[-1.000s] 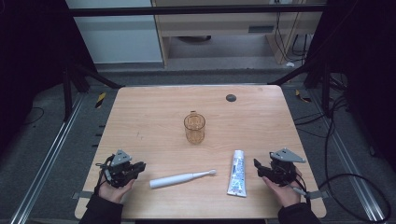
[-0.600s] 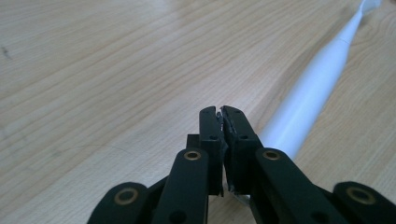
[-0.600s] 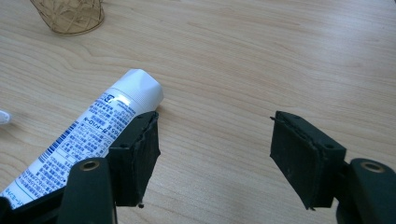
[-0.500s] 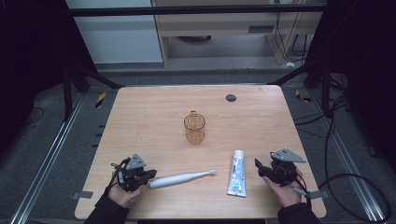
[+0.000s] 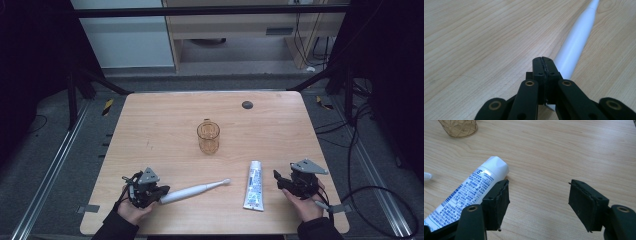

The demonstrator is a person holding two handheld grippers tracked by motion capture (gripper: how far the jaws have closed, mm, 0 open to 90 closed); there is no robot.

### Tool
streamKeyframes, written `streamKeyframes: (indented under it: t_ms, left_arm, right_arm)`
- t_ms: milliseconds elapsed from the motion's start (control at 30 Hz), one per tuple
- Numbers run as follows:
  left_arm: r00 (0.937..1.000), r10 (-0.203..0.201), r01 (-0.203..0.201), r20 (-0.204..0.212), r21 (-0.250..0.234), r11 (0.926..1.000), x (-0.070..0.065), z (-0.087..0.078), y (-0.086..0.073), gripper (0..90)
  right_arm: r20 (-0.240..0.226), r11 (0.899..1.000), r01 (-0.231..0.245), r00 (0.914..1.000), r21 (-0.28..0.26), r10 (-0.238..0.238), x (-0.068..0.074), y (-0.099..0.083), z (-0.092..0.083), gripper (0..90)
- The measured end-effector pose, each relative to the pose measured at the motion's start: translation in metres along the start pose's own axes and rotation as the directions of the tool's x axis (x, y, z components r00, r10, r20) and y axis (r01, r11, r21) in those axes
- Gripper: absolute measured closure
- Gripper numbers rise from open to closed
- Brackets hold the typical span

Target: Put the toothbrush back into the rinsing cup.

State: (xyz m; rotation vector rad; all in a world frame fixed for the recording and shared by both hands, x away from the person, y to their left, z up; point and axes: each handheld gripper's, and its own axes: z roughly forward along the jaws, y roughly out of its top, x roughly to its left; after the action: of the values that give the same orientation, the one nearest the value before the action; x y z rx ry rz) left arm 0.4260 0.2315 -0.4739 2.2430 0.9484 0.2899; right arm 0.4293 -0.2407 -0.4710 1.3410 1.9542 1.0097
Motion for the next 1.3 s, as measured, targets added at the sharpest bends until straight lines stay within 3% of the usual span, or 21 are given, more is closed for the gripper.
streamKeyframes:
  t_ms: [633,933,1300]
  left_arm:
    - [0.9991,0.028,-0.028,0.032,0.01,0.9996,-0.014,0.002,0.002,88.9]
    - [0.9996,0.018,-0.018,0.022,0.0,0.9998,-0.013,0.0,0.004,88.3]
    - [0.9997,0.017,-0.018,-0.016,-0.05,0.9986,-0.006,-0.008,0.028,83.5]
  right_arm:
    - [0.008,1.0,0.0,1.0,0.004,0.0,-0.001,0.0,0.0,32.6]
    - [0.012,1.0,-0.001,0.9999,0.002,0.001,-0.002,0.0,-0.001,32.5]
    - [0.023,1.0,-0.019,0.9996,0.007,0.019,-0.006,0.0,-0.001,31.4]
